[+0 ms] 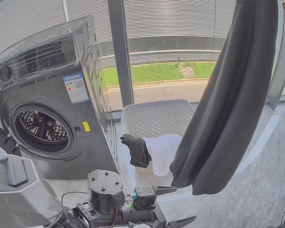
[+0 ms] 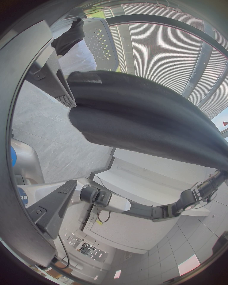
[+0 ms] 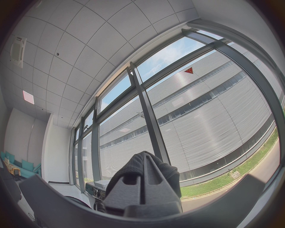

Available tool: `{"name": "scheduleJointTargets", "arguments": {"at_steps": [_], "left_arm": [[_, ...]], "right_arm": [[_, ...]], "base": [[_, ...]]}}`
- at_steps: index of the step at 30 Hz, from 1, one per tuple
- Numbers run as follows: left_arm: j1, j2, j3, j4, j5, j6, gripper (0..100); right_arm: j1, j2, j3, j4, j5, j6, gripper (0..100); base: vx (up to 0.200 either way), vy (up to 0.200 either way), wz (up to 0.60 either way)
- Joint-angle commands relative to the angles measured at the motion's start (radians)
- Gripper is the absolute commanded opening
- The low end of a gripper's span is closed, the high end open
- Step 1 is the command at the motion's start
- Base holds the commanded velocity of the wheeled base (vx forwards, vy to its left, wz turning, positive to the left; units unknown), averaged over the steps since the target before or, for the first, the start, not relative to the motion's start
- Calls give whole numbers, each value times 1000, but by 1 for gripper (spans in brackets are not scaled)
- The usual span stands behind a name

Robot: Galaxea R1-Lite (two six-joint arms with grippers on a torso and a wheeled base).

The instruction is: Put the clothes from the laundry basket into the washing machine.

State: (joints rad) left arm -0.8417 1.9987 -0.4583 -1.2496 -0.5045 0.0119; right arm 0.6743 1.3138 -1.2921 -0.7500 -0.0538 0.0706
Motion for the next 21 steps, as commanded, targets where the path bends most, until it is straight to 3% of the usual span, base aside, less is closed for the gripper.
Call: {"name": "scheduleJointTargets", "arguments": {"at_steps": [1, 3, 8, 21], "left_arm": [[-5, 77, -40, 1, 21, -3, 100], [-5, 92, -68, 1, 41, -6, 100], [3, 109, -83, -4, 38, -3, 100], [10, 149, -97, -47, 37, -6, 100]], "right_arm": [[10, 8, -12, 0, -1, 0, 0], [25, 10, -15, 0, -1, 0, 0], [88, 22, -47, 0, -9, 0, 0], [173, 94, -127, 0, -11, 0, 0]], "base": [[0, 0, 0], [0, 0, 0], [0, 0, 0], [0, 0, 0]]}}
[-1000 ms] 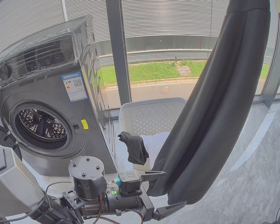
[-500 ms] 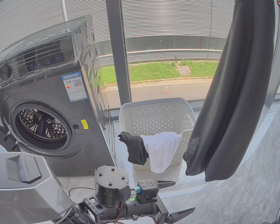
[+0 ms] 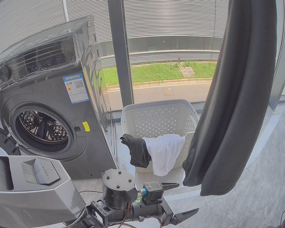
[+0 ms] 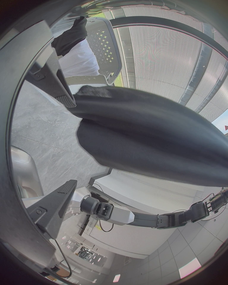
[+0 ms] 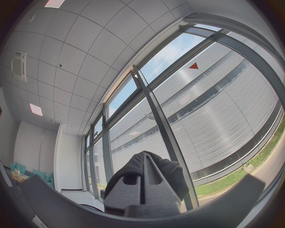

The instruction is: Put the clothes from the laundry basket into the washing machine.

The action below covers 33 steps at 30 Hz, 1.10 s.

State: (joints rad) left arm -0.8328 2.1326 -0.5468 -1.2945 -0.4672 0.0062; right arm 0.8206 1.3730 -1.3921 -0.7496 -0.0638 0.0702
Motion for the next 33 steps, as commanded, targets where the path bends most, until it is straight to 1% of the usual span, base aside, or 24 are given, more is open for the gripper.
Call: {"name": "scheduleJointTargets", "arguments": {"at_steps": [1, 2, 7, 10, 12, 13, 16, 26, 28, 30, 32, 33], "left_arm": [[1, 15, -13, -3, -1, 0, 100], [1, 15, -13, -3, -1, 0, 100], [-5, 15, -47, -17, -5, 0, 100], [-6, 15, -58, -17, -5, 0, 100], [-6, 26, -64, -16, -4, -2, 100], [-5, 33, -64, -16, -2, -2, 0], [-8, 32, -73, -17, 2, -6, 0], [-6, 29, -110, -20, 6, -9, 0], [-11, 29, -116, -20, 9, -17, 0], [-11, 29, -117, -22, 9, -18, 0], [-9, 13, -130, -22, 19, -20, 0], [-8, -3, -131, -22, 19, -20, 0]], "right_arm": [[29, 40, -25, -1, -1, 0, 0], [29, 40, -25, -1, -1, 0, 0], [78, 74, -28, -1, -1, 0, 0], [92, 89, -30, -1, -1, 0, 0], [123, 109, -61, -1, -5, 0, 0], [132, 118, -77, -1, -10, 0, 0], [141, 130, -110, -1, -14, 0, 0], [141, 126, -113, -1, -17, 0, 0], [141, 123, -111, 1, -19, 0, 0], [141, 123, -111, 1, -19, 0, 0], [112, 115, -90, 1, -22, 0, 0], [72, 113, -79, 1, -22, 0, 0]], "base": [[0, 0, 0], [0, 0, 0], [0, 0, 0], [0, 0, 0], [0, 0, 0], [0, 0, 0], [0, 0, 0], [0, 0, 0], [0, 0, 0], [0, 0, 0], [0, 0, 0], [0, 0, 0]]}}
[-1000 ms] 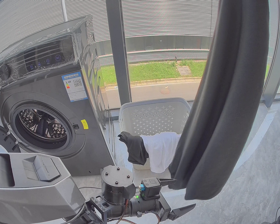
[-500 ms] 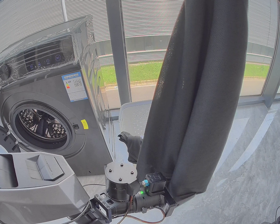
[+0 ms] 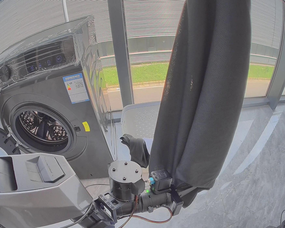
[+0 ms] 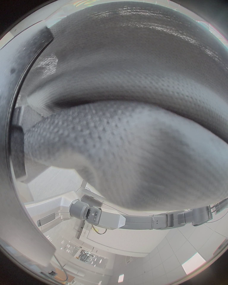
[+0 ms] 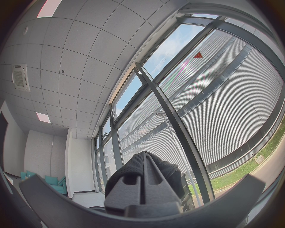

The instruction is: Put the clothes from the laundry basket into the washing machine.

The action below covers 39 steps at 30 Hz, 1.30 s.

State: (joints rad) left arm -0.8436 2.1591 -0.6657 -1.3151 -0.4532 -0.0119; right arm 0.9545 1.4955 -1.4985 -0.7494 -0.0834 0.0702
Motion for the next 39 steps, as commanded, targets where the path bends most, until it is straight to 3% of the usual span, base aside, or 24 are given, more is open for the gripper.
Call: {"name": "scheduleJointTargets", "arguments": {"at_steps": [1, 5, 9, 12, 16, 22, 26, 33, 39], "left_arm": [[5, -58, -12, -1, 5, -2, 0], [14, -171, 9, -1, 5, -3, 0], [49, -303, 52, -1, 13, -31, 0], [72, -354, 67, -1, 22, -39, 0], [104, -450, 80, 4, 25, -37, 0], [104, -515, 101, 8, 25, -40, 0], [120, -538, 100, 2, 25, -57, 0], [124, -570, 41, 17, 24, -59, 0], [130, -571, -63, 60, 28, -68, 0]], "right_arm": [[-143, -11, 44, -1, 4, 2, 0], [-382, -20, 113, 1, 39, 10, 0], [-510, -38, 204, 1, 119, 2, 0], [-517, -51, 250, 1, 120, -3, 0], [-588, -63, 348, -1, 122, -17, 0], [-712, -63, 377, -1, 125, -17, 0], [-755, -74, 402, -1, 134, -17, 0], [-763, -120, 649, -1, 172, -23, 0], [-760, -169, 779, -1, 205, -35, 0]], "base": [[0, 0, 0], [0, 0, 0], [0, 0, 0], [0, 0, 0], [0, 0, 0], [0, 0, 0], [0, 0, 0], [0, 0, 0], [0, 0, 0]]}}
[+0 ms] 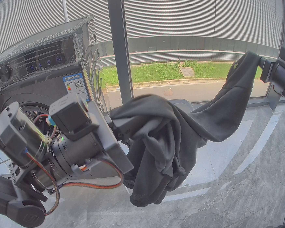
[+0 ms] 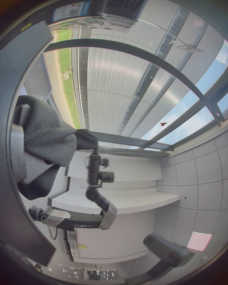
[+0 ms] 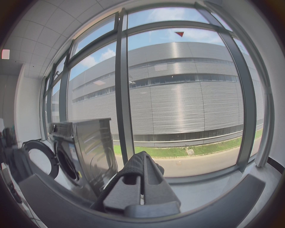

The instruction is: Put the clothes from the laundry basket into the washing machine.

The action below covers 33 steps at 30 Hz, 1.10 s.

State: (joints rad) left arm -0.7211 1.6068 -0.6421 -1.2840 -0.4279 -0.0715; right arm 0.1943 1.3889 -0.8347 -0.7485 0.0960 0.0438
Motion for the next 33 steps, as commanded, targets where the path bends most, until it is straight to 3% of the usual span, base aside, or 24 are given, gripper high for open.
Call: {"name": "scheduleJointTargets", "arguments": {"at_steps": [1, 9, 19, 22, 27, 33], "left_arm": [[17, -19, -102, 40, 3, -11, 0], [23, 22, -271, 150, 29, -16, 0], [25, 36, -269, 163, 32, -14, 0], [51, 35, -220, 163, 31, -14, 0], [172, 51, -143, 134, 31, -10, 0], [203, 21, -142, 123, 20, -13, 0]], "right_arm": [[2, -70, 132, -2, 31, -13, 0], [5, -87, 253, -2, 62, -27, 0], [5, -87, 275, -2, 74, -33, 0], [5, -105, 267, -2, 76, -33, 0], [-6, -139, 267, -2, 71, -30, 0], [-68, -139, 269, -2, 67, -25, 0]], "base": [[0, 0, 0], [0, 0, 0], [0, 0, 0], [0, 0, 0], [0, 0, 0], [0, 0, 0]]}}
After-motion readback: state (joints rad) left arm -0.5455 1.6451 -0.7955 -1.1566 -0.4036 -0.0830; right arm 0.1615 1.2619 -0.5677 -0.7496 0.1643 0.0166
